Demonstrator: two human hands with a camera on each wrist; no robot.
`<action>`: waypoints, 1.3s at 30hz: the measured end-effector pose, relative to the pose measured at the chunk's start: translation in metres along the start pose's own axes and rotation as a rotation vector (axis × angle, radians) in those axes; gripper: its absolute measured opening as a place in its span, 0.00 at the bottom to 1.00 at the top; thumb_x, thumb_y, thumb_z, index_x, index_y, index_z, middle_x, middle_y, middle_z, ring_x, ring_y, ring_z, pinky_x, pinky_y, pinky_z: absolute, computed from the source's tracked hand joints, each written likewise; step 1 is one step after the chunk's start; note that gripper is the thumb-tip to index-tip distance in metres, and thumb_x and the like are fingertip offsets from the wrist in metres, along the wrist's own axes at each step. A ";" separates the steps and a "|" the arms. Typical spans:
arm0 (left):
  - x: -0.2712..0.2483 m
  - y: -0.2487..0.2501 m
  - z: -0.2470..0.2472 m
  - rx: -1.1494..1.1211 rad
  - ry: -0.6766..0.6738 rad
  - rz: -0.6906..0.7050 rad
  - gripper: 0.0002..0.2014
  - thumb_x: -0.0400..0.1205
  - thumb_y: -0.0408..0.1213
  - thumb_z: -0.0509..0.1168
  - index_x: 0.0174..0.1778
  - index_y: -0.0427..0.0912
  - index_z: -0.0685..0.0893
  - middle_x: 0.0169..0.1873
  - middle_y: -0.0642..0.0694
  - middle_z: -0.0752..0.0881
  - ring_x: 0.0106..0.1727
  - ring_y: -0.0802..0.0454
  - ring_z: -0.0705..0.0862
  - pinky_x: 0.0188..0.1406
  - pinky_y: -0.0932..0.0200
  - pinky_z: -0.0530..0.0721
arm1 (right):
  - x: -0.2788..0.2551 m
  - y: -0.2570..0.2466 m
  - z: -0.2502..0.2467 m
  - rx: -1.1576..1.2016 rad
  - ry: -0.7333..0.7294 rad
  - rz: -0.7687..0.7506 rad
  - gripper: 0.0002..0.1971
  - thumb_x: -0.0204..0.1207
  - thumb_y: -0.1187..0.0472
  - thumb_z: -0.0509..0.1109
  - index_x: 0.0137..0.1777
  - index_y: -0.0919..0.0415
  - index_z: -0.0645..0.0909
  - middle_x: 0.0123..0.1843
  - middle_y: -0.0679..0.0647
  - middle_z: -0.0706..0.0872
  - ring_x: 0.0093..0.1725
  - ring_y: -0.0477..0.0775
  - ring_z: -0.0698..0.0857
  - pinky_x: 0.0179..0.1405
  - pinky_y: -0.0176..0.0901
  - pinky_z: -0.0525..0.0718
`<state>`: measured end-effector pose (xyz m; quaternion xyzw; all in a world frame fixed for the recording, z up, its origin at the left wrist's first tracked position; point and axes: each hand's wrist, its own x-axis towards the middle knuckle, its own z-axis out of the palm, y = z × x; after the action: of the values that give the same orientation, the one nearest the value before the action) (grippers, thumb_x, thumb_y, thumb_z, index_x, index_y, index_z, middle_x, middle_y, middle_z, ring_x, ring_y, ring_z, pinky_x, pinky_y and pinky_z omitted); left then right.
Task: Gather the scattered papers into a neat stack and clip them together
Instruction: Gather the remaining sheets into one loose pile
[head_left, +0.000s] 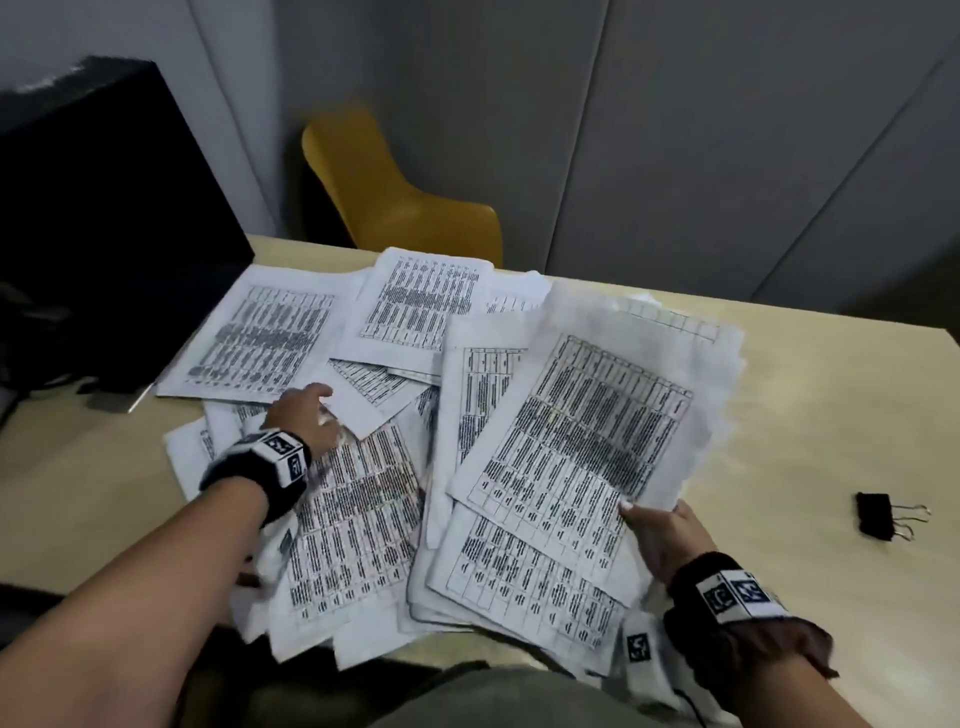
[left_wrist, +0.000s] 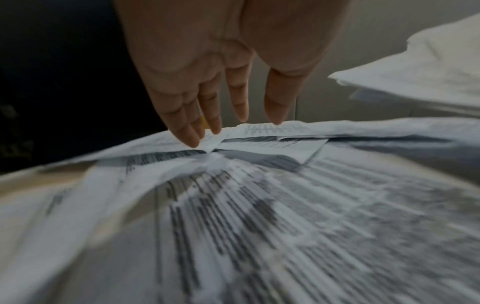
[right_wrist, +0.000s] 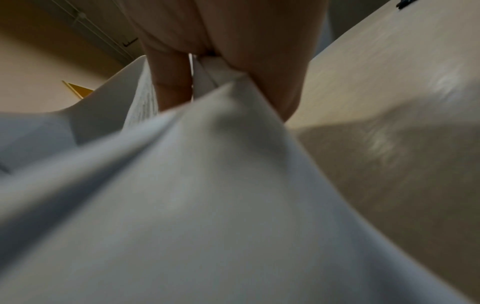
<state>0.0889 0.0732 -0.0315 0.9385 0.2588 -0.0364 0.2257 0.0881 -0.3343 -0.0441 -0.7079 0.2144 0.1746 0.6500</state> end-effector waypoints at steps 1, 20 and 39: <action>0.009 -0.003 -0.001 0.052 -0.022 -0.013 0.25 0.77 0.37 0.67 0.72 0.41 0.73 0.69 0.32 0.75 0.68 0.34 0.75 0.66 0.46 0.75 | 0.002 -0.002 0.002 -0.031 0.009 0.011 0.04 0.76 0.73 0.65 0.40 0.74 0.77 0.17 0.49 0.82 0.17 0.44 0.80 0.19 0.25 0.75; -0.077 0.022 0.034 0.322 -0.358 0.153 0.32 0.81 0.56 0.56 0.79 0.47 0.60 0.79 0.39 0.64 0.78 0.40 0.65 0.78 0.40 0.60 | 0.033 0.004 0.026 -0.086 0.101 0.164 0.06 0.75 0.68 0.70 0.45 0.66 0.74 0.32 0.57 0.78 0.28 0.54 0.75 0.19 0.33 0.75; -0.053 -0.012 0.034 -0.065 0.029 -0.113 0.32 0.76 0.55 0.64 0.76 0.52 0.66 0.77 0.41 0.66 0.76 0.38 0.64 0.73 0.37 0.66 | 0.030 0.010 0.016 -0.039 0.089 0.182 0.08 0.75 0.68 0.69 0.36 0.65 0.74 0.20 0.51 0.82 0.21 0.49 0.82 0.27 0.32 0.80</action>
<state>0.0386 0.0431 -0.0568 0.9149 0.3159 -0.0272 0.2499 0.1089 -0.3210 -0.0704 -0.7051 0.3030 0.2057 0.6072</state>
